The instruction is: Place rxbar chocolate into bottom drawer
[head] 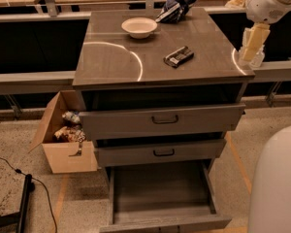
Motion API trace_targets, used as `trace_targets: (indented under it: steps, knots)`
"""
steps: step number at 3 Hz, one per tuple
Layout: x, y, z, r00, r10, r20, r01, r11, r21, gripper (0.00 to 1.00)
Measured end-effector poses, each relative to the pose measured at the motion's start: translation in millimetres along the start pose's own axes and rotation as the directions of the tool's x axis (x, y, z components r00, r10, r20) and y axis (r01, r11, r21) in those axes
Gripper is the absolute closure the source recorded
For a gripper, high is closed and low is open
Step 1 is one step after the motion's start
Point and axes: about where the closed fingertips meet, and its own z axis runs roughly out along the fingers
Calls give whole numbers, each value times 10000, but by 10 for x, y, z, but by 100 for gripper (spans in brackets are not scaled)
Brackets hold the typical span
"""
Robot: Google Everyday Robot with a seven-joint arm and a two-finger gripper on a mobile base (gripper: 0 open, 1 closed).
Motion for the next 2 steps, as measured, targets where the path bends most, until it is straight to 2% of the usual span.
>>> trace_targets:
  steps: [1,2]
  knots:
    - [-17,-251,245,9777,1076,1804,-1258,9877,928,0]
    - [37,-523,533,9146,2450,3218,-3033,9418,1448,0]
